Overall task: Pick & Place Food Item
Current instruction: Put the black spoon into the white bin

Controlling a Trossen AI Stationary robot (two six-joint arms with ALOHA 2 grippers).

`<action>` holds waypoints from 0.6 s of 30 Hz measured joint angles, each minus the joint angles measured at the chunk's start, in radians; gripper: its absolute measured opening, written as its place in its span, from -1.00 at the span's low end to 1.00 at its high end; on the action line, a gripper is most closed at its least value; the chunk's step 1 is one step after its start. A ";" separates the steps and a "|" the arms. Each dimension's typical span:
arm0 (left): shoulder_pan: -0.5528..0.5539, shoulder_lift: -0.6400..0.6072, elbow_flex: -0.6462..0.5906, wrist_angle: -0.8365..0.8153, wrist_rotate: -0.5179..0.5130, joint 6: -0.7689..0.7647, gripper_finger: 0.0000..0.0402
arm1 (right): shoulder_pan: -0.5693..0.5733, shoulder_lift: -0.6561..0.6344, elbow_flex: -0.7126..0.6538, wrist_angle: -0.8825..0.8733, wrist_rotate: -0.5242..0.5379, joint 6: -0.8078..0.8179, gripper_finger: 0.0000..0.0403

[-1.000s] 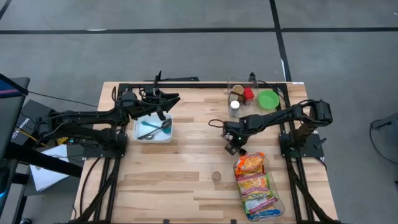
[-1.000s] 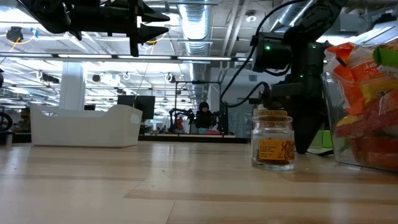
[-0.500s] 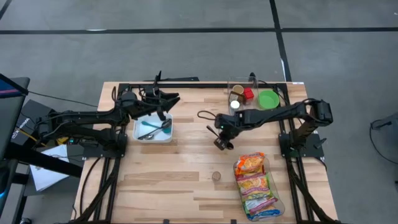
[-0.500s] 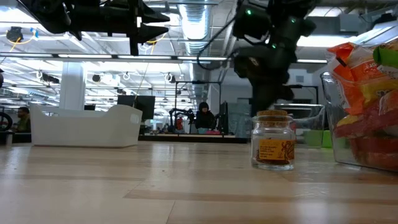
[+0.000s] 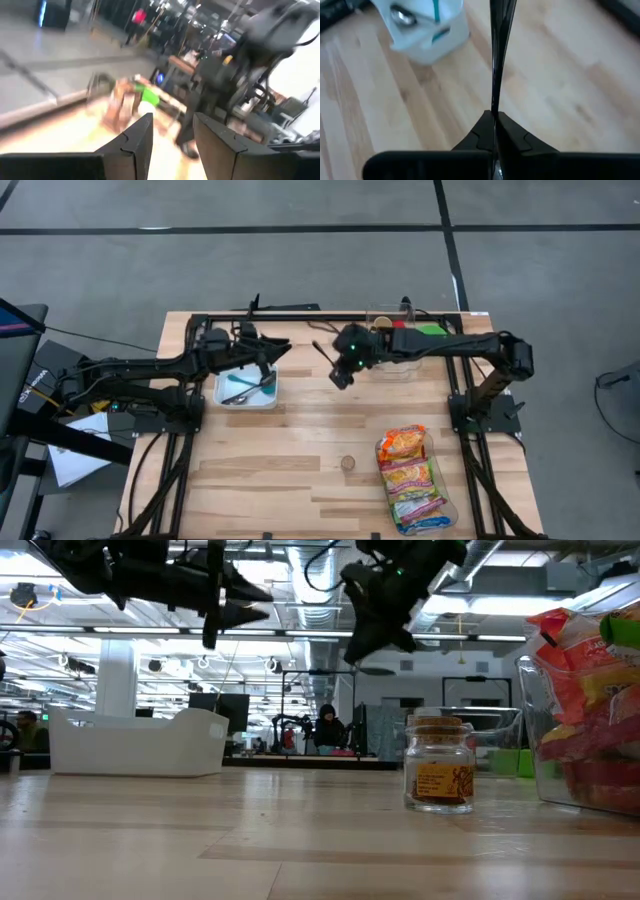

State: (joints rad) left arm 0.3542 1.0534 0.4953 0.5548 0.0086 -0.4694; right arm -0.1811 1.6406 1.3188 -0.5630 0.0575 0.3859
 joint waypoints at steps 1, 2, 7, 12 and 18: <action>0.000 0.000 0.000 -0.026 0.000 -0.046 -0.33 | -0.008 0.000 0.017 -0.002 0.009 -0.014 -1.00; 0.002 0.000 0.000 -0.050 0.000 -0.104 -0.33 | -0.015 -0.001 0.031 -0.002 0.019 -0.027 -1.00; 0.007 0.000 0.000 -0.079 -0.010 -0.330 -0.26 | -0.041 -0.001 0.084 0.000 0.048 -0.063 -1.00; 0.007 0.002 0.004 -0.028 -0.072 -0.435 -0.12 | -0.053 -0.001 0.087 0.043 0.049 -0.083 -1.00; 0.006 0.085 0.068 -0.029 -0.092 -0.485 -0.04 | -0.049 0.001 0.087 0.094 0.046 -0.109 -1.00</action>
State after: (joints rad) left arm 0.3603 1.1386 0.5630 0.5259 -0.0830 -0.9543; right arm -0.2296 1.6413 1.4055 -0.4690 0.1040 0.2767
